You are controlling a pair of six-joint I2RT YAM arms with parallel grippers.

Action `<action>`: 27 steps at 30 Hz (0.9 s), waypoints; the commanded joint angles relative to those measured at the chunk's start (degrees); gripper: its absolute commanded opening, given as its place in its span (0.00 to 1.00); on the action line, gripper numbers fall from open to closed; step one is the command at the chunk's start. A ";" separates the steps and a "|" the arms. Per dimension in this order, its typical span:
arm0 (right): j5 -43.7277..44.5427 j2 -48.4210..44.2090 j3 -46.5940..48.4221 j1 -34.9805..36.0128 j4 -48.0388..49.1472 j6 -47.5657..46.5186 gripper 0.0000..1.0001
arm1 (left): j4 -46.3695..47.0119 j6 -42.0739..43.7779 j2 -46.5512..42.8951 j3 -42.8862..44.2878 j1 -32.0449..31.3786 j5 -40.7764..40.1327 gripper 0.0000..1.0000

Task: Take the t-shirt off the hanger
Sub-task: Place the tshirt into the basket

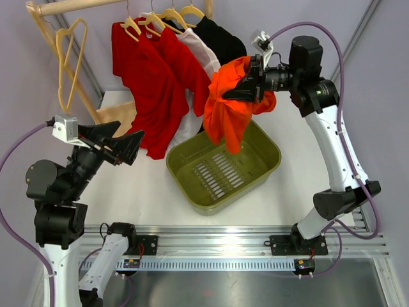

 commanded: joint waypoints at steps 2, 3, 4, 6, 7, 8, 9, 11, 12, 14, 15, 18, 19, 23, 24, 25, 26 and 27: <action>2.84 -4.17 -0.64 -0.59 -9.50 -10.58 0.00 | -6.42 5.83 -1.93 -2.57 -0.22 -5.46 0.99; 3.37 -4.43 -1.70 -0.67 -9.86 -11.55 0.00 | -6.68 6.01 -2.20 -3.71 -0.22 -5.63 0.99; 3.72 -4.69 -2.85 -0.59 -9.95 -12.09 0.00 | -6.85 6.10 -2.63 -4.33 -0.22 -6.07 0.99; 5.48 -5.22 -6.27 -0.50 -9.51 -13.76 0.00 | -7.82 6.54 -3.25 -5.64 -0.22 -6.34 0.99; 5.74 -5.31 -7.24 -0.58 -9.25 -14.02 0.00 | -8.08 6.63 -3.52 -6.09 -0.22 -6.77 0.99; 5.74 -5.22 -8.91 -0.59 -9.34 -14.46 0.00 | -8.43 6.80 -3.87 -6.44 -0.22 -7.13 0.99; 5.22 -5.14 -9.79 -0.59 -9.43 -14.55 0.00 | -9.05 6.98 -4.39 -7.23 -0.22 -7.30 0.99; 2.95 -5.05 -12.68 -0.59 -9.60 -14.81 0.00 | -9.58 7.33 -5.18 -8.02 -0.22 -7.92 0.99; 2.41 -5.13 -14.01 -0.59 -9.60 -14.99 0.00 | -10.19 7.59 -5.88 -8.46 -0.22 -8.18 0.99; 2.84 -5.57 -18.47 -0.59 -10.12 -16.91 0.00 | -10.72 7.86 -6.68 -9.69 -0.22 -8.97 0.99; 3.45 -5.84 -19.98 -0.59 -10.65 -18.23 0.00 | -11.07 8.03 -6.94 -10.04 -0.22 -9.24 0.99; 7.40 -5.31 -26.05 -0.50 -14.25 -24.55 0.03 | -11.43 7.86 -7.91 -11.45 -0.22 -9.77 0.99; 8.63 -5.14 -27.54 -0.50 -15.30 -26.23 0.05 | -11.43 7.68 -8.09 -11.71 -0.22 -9.68 0.99; 18.54 -2.24 -33.87 0.03 -21.63 -34.92 0.14 | -10.46 6.72 -7.74 -12.59 -0.22 -9.41 0.99; 20.40 -1.80 -34.40 0.12 -22.25 -35.29 0.16 | -10.11 6.28 -7.56 -12.94 -0.22 -9.33 0.99; 22.16 -1.45 -34.93 0.03 -22.69 -35.56 0.21 | -9.85 6.01 -7.47 -13.03 -0.22 -9.15 0.99; 25.49 -1.79 -36.07 0.12 -22.87 -36.25 0.25 | -9.41 5.84 -7.21 -13.21 -0.22 -9.15 0.99; 27.00 -2.14 -36.60 0.12 -22.53 -36.35 0.29 | -9.14 5.40 -7.12 -13.47 -0.22 -9.15 0.99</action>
